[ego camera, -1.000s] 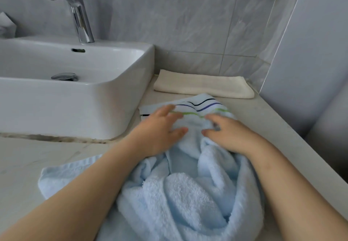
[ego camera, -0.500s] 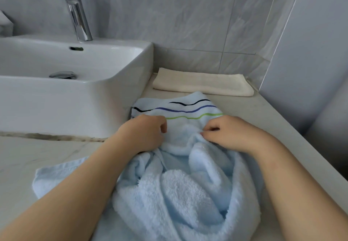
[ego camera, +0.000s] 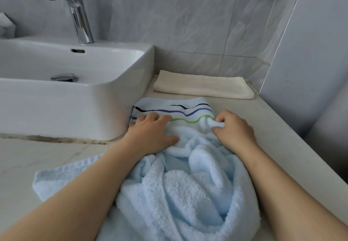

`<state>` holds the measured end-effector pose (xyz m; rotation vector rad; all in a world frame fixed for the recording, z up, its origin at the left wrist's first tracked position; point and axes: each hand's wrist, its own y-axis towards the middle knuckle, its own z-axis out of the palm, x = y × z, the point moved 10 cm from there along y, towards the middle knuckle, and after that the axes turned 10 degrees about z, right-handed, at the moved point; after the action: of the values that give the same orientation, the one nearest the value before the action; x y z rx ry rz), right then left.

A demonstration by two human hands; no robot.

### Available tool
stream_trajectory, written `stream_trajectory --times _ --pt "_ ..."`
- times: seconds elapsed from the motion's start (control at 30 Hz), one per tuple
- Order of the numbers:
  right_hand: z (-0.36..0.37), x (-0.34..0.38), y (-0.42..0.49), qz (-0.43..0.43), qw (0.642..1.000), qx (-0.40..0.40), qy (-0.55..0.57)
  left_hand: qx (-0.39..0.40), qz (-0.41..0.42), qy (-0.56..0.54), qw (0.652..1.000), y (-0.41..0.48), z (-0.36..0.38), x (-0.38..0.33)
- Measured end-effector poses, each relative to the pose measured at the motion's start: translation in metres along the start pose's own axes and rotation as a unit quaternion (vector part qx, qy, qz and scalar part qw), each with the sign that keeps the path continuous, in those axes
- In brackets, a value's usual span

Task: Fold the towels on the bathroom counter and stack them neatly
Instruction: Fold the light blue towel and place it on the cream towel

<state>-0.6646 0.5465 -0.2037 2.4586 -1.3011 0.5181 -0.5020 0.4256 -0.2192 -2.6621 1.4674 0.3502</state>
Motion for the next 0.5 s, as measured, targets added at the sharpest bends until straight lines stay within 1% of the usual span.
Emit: stream_trajectory --times 0.03,0.07,0.1,0.13,0.17,0.2,0.23,0.27,0.3,0.33,0.37,0.4,0.47,0.5 --pt "-0.01 0.004 -0.001 -0.019 0.998 -0.046 0.032 0.011 0.002 0.002 1.0 0.001 0.003 0.0" --pt "-0.026 0.01 -0.006 -0.056 0.989 -0.116 0.07 0.018 0.004 0.003 1.0 0.002 0.005 0.001" --pt "-0.044 0.021 -0.017 -0.113 0.971 -0.185 0.103 0.021 0.005 0.003 1.0 0.003 0.007 0.001" --pt "-0.057 0.035 -0.029 -0.178 0.949 -0.225 0.13 0.023 0.008 0.004 1.0 0.004 0.008 0.001" --pt "-0.061 0.051 -0.039 -0.242 0.933 -0.225 0.141 0.022 0.009 0.004 1.0 0.004 0.009 0.002" --pt "-0.054 0.065 -0.045 -0.297 0.928 -0.185 0.13 0.02 0.008 0.005 1.0 0.005 0.009 0.003" --pt "-0.038 0.076 -0.048 -0.335 0.93 -0.114 0.103 0.016 0.008 0.006 1.0 0.005 0.008 0.004" --pt "-0.017 0.084 -0.05 -0.346 0.935 -0.027 0.069 0.013 0.009 0.007 1.0 0.006 0.008 0.004" --pt "0.001 0.085 -0.052 -0.339 0.939 0.04 0.033 0.012 0.01 0.009 1.0 0.006 0.008 0.004" --pt "0.013 0.082 -0.053 -0.326 0.942 0.081 0.014 0.012 0.011 0.011 1.0 0.006 0.008 0.004" --pt "0.018 0.077 -0.05 -0.303 0.947 0.102 0.031 0.013 0.01 0.011 1.0 0.006 0.008 0.004" --pt "0.014 0.073 -0.046 -0.277 0.953 0.101 0.075 0.013 0.009 0.011 1.0 0.006 0.008 0.004" --pt "0.0 0.066 -0.04 -0.234 0.956 0.073 0.16 0.01 0.01 0.01 1.0 0.007 0.008 0.004" --pt "-0.005 0.065 -0.038 -0.224 0.956 0.062 0.178 0.009 0.01 0.01 1.0 0.007 0.008 0.004"
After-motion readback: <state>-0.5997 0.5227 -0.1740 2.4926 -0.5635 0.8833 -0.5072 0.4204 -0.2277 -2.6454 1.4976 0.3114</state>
